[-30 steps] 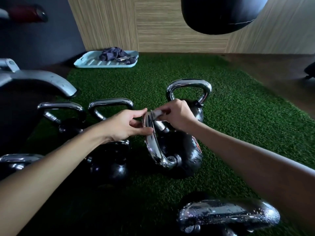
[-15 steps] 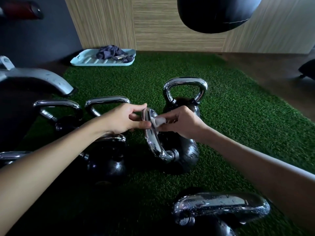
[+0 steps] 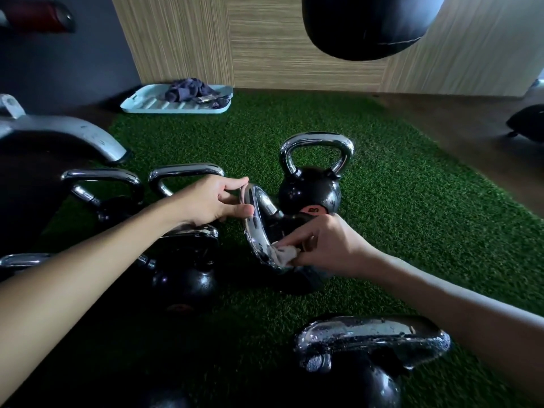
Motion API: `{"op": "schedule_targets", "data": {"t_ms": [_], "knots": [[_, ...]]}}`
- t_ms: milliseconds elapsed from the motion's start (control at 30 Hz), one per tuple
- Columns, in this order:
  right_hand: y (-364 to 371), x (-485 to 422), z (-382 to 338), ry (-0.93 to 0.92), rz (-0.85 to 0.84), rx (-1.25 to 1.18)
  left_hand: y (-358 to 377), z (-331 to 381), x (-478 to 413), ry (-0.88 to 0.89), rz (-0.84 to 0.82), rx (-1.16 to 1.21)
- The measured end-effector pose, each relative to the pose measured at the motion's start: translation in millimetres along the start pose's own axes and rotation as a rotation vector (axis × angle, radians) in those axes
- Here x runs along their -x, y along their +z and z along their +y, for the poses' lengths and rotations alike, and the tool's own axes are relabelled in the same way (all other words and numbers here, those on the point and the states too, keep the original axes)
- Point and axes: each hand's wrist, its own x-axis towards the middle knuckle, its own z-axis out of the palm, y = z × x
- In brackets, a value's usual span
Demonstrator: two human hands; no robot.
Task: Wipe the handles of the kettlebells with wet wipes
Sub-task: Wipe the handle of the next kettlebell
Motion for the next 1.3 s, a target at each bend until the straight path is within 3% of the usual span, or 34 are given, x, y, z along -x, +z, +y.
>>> {"op": "schedule_targets", "data": {"t_ms": [267, 467, 600, 867, 967, 1100, 1300], "knots": [[-4.4, -11.0, -1.1, -0.070, 0.044, 0.075, -0.3, 5.1, -1.4, 0.003, 0.028, -0.002], [-2.0, -1.9, 23.7, -0.115, -0.079, 0.262, -1.0, 4.0, 1.7, 0.011, 0.018, -0.024], [-8.7, -18.6, 26.6, -0.108, 0.002, 0.307, -0.5, -1.6, 0.6, -0.003, 0.009, -0.022], [-18.2, -31.4, 24.5, 0.052, -0.443, 0.352, -1.6, 1.0, -1.6, -0.025, 0.003, -0.036], [-15.9, -38.4, 24.5, 0.108, -0.414, 0.315, -2.7, 1.4, 0.8, -0.020, 0.004, -0.042], [-7.5, -42.9, 20.9, 0.035, -0.353, 0.395, -4.1, 3.7, 5.3, -0.012, 0.002, -0.052], [-8.8, -50.0, 19.8, 0.123, -0.347, 0.234, 1.1, 8.9, 8.8, 0.017, 0.028, -0.003]]}}
